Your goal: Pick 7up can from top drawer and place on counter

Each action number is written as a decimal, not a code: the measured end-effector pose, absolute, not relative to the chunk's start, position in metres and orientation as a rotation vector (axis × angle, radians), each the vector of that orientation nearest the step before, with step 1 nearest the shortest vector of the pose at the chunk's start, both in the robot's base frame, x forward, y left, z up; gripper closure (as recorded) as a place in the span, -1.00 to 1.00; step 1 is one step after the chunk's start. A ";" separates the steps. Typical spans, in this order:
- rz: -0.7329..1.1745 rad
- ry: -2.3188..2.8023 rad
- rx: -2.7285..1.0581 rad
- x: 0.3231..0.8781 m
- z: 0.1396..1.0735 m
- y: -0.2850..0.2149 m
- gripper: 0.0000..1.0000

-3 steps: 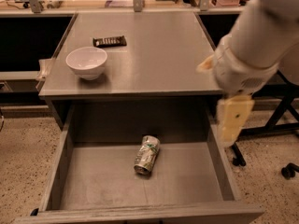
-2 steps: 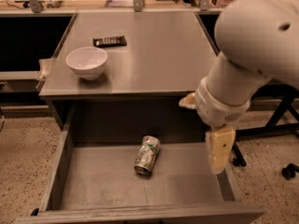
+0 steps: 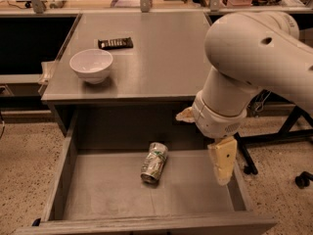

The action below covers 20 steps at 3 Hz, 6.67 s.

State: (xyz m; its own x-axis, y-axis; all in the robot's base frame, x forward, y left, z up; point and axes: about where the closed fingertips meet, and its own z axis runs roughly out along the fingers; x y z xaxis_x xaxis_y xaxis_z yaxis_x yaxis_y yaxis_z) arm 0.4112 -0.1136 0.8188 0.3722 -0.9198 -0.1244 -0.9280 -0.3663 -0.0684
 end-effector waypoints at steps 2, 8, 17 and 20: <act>0.185 1.278 -2.792 0.415 0.780 -0.079 -1.00; -0.124 0.366 -3.001 0.502 0.717 -0.024 -1.00; -0.080 0.225 -2.875 0.545 0.848 -0.098 1.00; -0.048 0.943 -2.559 0.686 0.871 -0.139 0.92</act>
Offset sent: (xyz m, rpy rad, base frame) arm 0.0036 0.0315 -0.0341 -0.0224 0.0627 0.2218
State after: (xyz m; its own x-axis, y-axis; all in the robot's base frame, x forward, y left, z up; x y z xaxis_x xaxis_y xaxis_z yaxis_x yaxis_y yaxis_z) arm 0.6863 -0.1391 0.8706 0.7706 -0.6282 -0.1073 -0.6140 -0.6865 -0.3895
